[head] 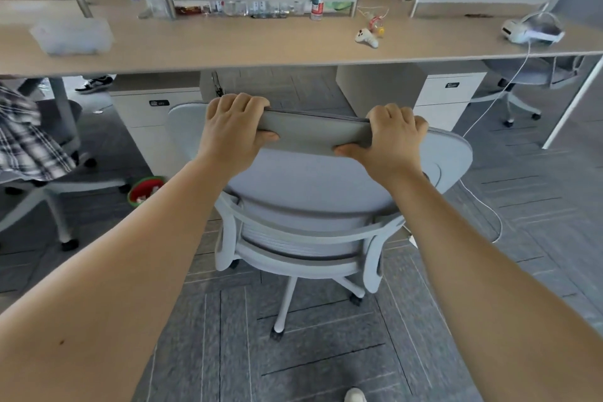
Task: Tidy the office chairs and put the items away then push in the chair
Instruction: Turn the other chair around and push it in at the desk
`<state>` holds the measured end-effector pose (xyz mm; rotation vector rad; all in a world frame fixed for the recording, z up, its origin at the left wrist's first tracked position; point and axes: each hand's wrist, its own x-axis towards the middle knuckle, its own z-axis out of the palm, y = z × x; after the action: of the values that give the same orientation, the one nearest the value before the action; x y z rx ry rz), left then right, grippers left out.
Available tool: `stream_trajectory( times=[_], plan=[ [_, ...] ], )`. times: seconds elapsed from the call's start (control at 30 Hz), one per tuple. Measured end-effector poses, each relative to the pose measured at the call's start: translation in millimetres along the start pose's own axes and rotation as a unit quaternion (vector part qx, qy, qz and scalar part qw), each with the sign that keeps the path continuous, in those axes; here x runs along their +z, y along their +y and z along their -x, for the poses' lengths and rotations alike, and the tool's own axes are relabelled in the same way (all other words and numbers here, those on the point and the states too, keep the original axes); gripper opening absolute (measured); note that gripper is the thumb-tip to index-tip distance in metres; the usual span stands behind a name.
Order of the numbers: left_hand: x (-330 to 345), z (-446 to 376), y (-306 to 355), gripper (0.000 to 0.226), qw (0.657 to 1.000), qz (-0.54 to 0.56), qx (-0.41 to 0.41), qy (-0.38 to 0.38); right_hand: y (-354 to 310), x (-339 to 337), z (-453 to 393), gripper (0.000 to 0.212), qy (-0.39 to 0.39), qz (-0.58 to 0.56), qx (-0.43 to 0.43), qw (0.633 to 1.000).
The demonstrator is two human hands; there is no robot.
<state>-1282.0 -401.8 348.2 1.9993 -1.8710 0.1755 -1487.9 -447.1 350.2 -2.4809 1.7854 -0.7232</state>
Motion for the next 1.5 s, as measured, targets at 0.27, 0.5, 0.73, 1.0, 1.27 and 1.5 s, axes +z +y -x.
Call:
stream_trajectory(
  times=[0.27,0.5,0.73,1.0,1.27,1.5],
  plan=[
    [40,-84,39,0.05,0.999,-0.018,-0.034,0.003,68,17,-89,0.059,-0.016,-0.026,-0.022,0.999],
    [67,-154,60,0.052,0.997,-0.02,-0.079,0.011,109,35,-165,0.056,-0.025,-0.036,-0.048,0.998],
    [99,-221,68,0.063,0.993,-0.012,-0.103,0.053,137,58,-241,0.054,-0.026,-0.058,-0.071,0.995],
    [134,-318,55,0.055,0.99,0.017,-0.116,0.079,156,92,-346,0.053,-0.034,-0.055,-0.101,0.993],
    [163,-406,31,0.052,0.989,-0.001,-0.135,0.06,163,127,-444,0.054,-0.052,-0.042,-0.115,0.991],
    [181,-467,6,0.049,0.987,-0.01,-0.146,0.067,159,149,-506,0.055,-0.048,-0.07,-0.133,0.988]
  ],
)
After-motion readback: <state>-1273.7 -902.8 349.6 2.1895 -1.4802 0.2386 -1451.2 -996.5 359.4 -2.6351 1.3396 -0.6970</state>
